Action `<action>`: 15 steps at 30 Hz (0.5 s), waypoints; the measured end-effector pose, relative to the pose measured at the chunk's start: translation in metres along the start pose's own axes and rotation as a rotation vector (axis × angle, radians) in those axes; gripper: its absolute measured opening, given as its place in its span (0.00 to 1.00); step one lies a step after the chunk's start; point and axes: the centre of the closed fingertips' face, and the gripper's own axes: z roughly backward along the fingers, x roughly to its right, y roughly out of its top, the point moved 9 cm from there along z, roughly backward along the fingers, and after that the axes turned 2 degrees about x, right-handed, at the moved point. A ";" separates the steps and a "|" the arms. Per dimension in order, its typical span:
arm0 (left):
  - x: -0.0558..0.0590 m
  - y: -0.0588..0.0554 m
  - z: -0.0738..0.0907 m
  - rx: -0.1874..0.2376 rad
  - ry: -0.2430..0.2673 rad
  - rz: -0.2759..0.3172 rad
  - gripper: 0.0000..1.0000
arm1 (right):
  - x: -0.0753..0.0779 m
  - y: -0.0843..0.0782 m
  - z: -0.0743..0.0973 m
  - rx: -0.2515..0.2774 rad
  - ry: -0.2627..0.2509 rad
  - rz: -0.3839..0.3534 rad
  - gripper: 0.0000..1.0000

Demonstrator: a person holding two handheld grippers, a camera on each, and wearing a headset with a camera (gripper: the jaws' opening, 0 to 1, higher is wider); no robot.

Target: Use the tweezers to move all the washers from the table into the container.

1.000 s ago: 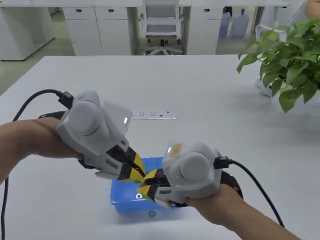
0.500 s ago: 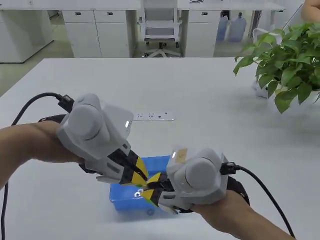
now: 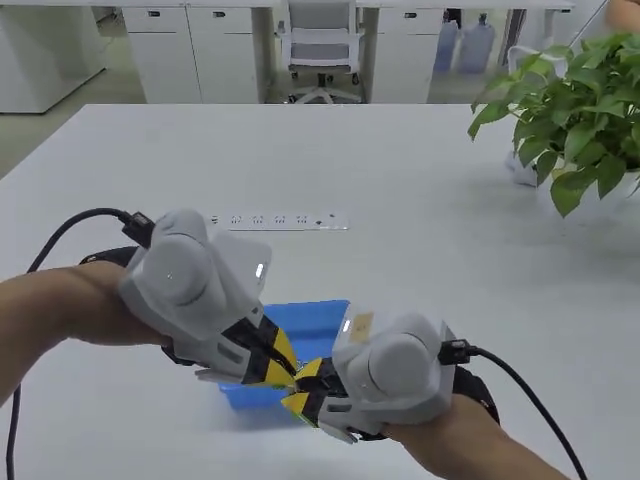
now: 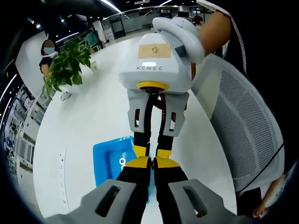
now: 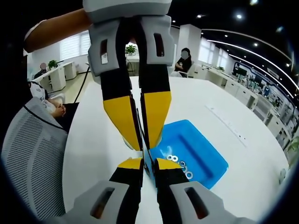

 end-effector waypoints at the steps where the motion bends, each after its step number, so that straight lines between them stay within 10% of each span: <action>1: 0.000 -0.001 -0.001 -0.002 0.001 0.000 0.06 | 0.000 -0.001 -0.001 -0.001 0.001 -0.001 0.11; 15: 0.005 -0.011 -0.013 -0.016 0.025 0.017 0.06 | -0.001 -0.013 -0.013 -0.025 0.001 -0.003 0.11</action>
